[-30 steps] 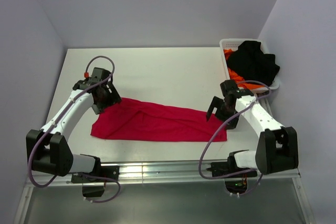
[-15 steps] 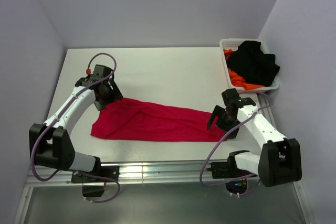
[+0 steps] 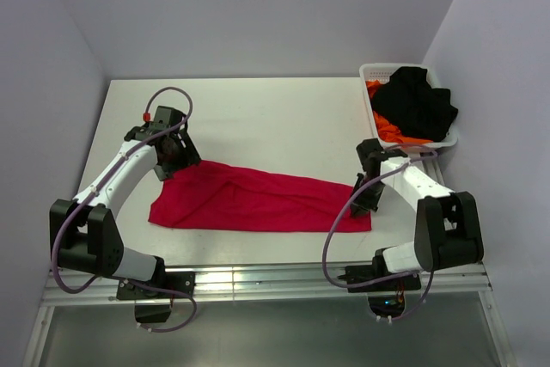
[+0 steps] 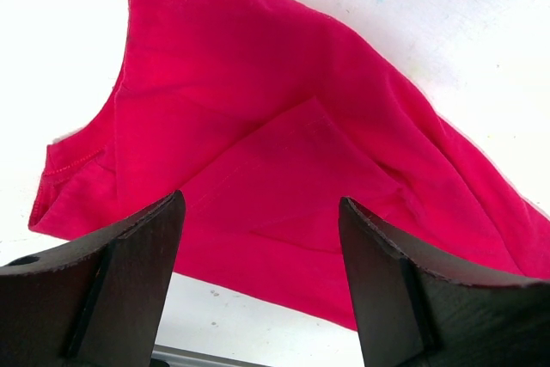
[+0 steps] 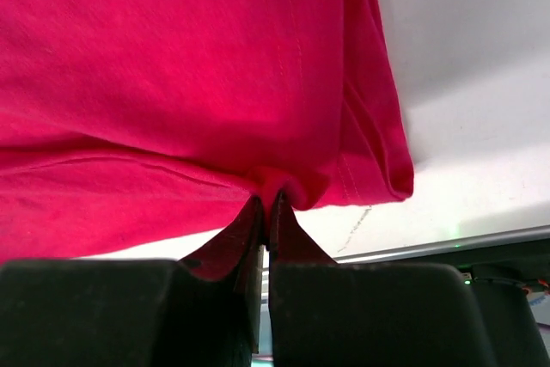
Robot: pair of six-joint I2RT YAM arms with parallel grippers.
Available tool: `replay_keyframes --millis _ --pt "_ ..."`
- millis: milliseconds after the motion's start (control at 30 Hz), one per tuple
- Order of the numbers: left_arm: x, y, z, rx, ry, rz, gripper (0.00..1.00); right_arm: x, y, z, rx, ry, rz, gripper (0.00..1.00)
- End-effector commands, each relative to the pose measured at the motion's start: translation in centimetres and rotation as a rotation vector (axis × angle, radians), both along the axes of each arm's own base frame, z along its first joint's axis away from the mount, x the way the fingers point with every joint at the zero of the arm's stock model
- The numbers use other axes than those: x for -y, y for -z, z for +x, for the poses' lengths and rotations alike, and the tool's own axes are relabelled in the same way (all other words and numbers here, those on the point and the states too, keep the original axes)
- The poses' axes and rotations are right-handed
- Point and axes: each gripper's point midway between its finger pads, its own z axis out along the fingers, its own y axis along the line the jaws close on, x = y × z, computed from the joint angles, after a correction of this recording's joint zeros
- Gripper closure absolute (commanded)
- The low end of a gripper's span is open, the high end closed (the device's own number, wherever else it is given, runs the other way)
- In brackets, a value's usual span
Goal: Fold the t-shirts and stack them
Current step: Fold the other side of the tshirt into a rectangle
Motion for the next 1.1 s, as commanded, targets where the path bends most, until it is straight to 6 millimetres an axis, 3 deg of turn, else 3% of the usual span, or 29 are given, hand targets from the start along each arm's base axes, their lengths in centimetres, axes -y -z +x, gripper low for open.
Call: replay_keyframes --millis 0,67,100,167,200,267,300,400,500,800,933,1033,1067 --pt "-0.2 -1.2 0.7 0.048 0.015 0.019 0.22 0.2 -1.1 3.1 0.082 -0.017 -0.029 1.00" --pt "-0.2 -1.2 0.8 0.049 0.015 0.018 0.22 0.4 -1.5 4.0 0.086 -0.019 -0.039 1.00" --pt "-0.2 -1.2 0.9 0.050 0.017 0.017 0.22 0.3 -2.7 5.7 0.130 -0.024 -0.042 1.00" --pt "0.0 -1.2 1.1 0.052 0.019 0.012 0.22 0.5 -3.4 7.2 0.127 -0.028 -0.064 1.00" --pt "0.0 -1.3 1.3 0.056 0.020 0.010 0.22 0.4 -5.2 9.5 0.184 -0.035 -0.064 1.00" --pt "0.1 -1.3 1.5 0.059 0.022 0.006 0.22 0.9 -5.7 11.1 0.170 -0.044 -0.109 1.00" --pt "0.2 -1.4 1.6 0.059 0.023 0.003 0.22 1.0 -7.5 13.4 0.225 -0.049 -0.124 1.00" --pt "0.3 -1.6 1.8 0.059 0.027 0.003 0.22 1.8 -7.9 16.5 0.215 -0.062 -0.187 1.00" --pt "0.1 -2.0 1.9 0.066 0.028 0.012 0.22 2.5 -7.8 18.0 0.204 -0.069 -0.228 1.00" --pt "-0.9 -2.3 1.2 0.081 0.019 0.039 0.22 4.1 -6.3 18.9 0.195 -0.031 -0.274 1.00" --pt "-1.1 -2.3 1.1 0.081 0.017 0.041 0.21 4.7 -6.8 18.6 0.187 -0.018 -0.290 1.00" --pt "-1.0 -2.4 1.4 0.079 0.018 0.042 0.22 5.3 -7.7 17.6 0.207 -0.003 -0.303 1.00" --pt "-1.1 -2.6 1.6 0.085 0.016 0.042 0.21 5.4 -7.2 16.7 0.188 0.000 -0.304 1.00"
